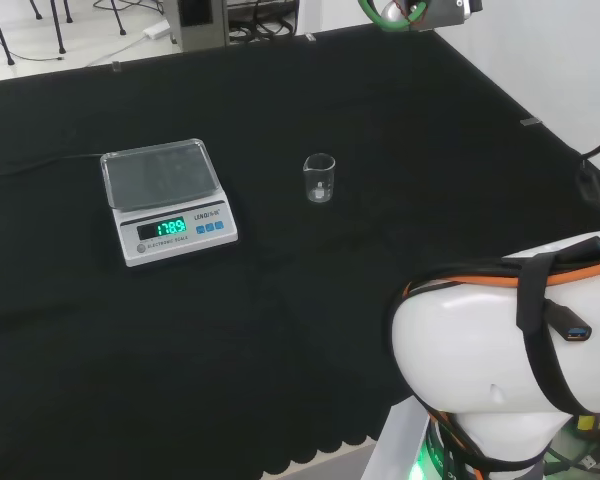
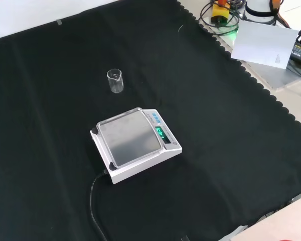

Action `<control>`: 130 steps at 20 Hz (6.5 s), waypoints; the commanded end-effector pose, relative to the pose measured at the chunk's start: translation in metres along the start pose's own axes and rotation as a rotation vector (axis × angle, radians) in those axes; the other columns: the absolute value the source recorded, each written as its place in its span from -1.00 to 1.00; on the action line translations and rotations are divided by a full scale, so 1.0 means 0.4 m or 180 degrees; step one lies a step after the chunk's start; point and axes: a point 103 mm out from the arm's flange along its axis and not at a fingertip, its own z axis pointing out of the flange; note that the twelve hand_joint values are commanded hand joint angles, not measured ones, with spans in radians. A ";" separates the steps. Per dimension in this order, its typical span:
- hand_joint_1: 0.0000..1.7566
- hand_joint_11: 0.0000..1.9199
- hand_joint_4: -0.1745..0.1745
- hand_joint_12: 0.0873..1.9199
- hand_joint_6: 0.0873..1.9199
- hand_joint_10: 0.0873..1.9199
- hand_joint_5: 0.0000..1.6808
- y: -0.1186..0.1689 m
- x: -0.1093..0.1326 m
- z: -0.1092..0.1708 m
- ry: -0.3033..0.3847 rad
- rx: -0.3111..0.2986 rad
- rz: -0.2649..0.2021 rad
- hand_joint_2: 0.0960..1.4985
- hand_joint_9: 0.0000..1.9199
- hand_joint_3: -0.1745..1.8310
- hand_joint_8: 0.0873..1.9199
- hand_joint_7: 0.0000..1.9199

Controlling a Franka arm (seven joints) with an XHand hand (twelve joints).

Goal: Pick up the beaker.

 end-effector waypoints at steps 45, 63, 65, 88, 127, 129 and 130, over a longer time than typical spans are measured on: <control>-0.19 -0.80 -0.36 0.46 -0.32 -0.23 -0.45 0.312 0.028 0.513 0.0105 0.0613 0.0061 0.05 -0.37 -0.28 -0.27 -0.53; -0.23 -1.00 -0.07 0.39 -1.00 -0.14 -0.79 0.409 -0.025 0.644 -0.0011 0.1416 0.0030 -0.15 -0.99 -0.37 -0.60 -1.00; -0.24 -1.00 -0.12 0.40 -1.00 -0.12 -0.70 0.418 -0.039 0.657 -0.0009 0.1450 0.0031 -0.11 -0.95 -0.37 -0.48 -0.99; -0.08 -1.00 0.30 0.45 -1.00 -0.26 -1.00 0.453 -0.062 0.807 -0.0407 0.1965 -0.0092 -0.28 -1.00 -0.42 -1.00 -1.00; 0.24 -0.48 -0.08 0.35 -0.03 -0.23 -0.29 0.513 -0.089 0.883 -0.0633 0.1893 -0.0192 -0.21 -0.04 -0.10 -0.16 -0.28; 0.27 -0.44 -0.08 0.33 0.02 -0.20 -0.25 0.512 -0.085 0.883 -0.0647 0.1846 -0.0202 -0.19 0.01 -0.09 -0.13 -0.20; 0.29 -0.42 -0.09 0.32 0.03 -0.18 -0.24 0.512 -0.084 0.883 -0.0648 0.1817 -0.0208 -0.18 0.03 -0.08 -0.12 -0.17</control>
